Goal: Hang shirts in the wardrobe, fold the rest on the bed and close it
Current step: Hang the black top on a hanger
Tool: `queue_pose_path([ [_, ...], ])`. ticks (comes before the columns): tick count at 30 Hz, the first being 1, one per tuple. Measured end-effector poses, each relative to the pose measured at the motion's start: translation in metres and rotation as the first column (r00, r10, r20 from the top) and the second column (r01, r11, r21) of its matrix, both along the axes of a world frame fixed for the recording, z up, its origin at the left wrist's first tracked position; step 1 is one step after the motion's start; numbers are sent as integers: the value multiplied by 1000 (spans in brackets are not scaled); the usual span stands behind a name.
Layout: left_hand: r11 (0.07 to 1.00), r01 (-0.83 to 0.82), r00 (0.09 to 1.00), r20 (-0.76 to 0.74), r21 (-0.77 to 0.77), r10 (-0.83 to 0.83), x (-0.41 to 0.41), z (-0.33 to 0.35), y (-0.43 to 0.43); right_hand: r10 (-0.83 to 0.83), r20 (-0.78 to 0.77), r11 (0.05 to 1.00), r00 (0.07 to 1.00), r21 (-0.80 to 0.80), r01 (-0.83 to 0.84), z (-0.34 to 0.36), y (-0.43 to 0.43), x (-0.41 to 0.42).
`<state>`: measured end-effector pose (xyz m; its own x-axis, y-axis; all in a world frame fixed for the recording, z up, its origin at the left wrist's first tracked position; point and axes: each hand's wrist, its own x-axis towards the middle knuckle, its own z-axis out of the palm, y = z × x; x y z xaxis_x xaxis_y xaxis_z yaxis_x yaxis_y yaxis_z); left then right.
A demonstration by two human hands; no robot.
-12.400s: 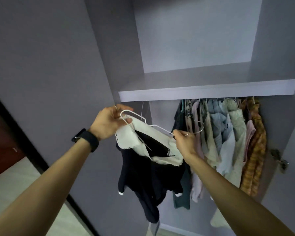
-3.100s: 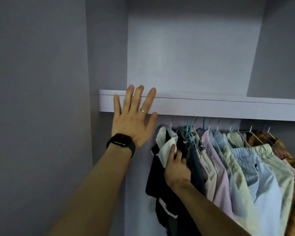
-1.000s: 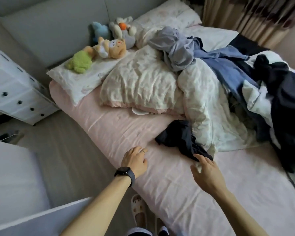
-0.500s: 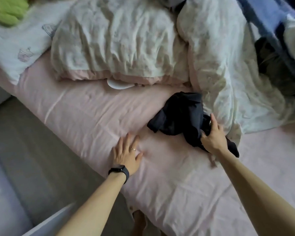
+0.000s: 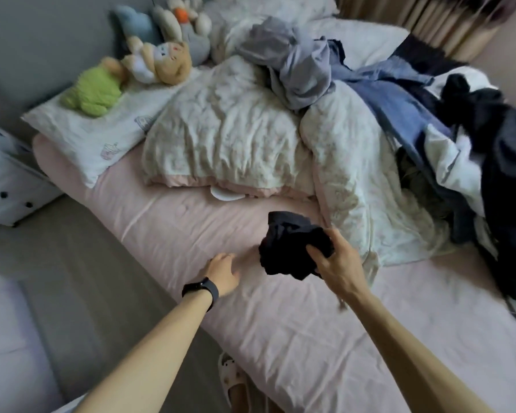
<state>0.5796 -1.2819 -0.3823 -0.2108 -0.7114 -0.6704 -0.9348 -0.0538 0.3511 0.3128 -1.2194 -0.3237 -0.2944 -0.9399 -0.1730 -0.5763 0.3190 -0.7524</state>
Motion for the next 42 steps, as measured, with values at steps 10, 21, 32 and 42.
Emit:
queue_pose_path([
  [10,959,-233,863,-488,-162,127,31,223,42,392,328,920,860,-136,-368,189,1,71],
  [21,599,-761,627,-521,-250,579,139,273,202,543,326,835,774,-120,-536,229,-5,174],
  [32,285,-860,466,-423,-424,777,221,334,362,815,-74,571,574,-57,-819,201,68,287],
  [42,-162,-965,18,-664,-208,748,237,378,450,971,157,203,181,-140,-969,241,237,331],
])
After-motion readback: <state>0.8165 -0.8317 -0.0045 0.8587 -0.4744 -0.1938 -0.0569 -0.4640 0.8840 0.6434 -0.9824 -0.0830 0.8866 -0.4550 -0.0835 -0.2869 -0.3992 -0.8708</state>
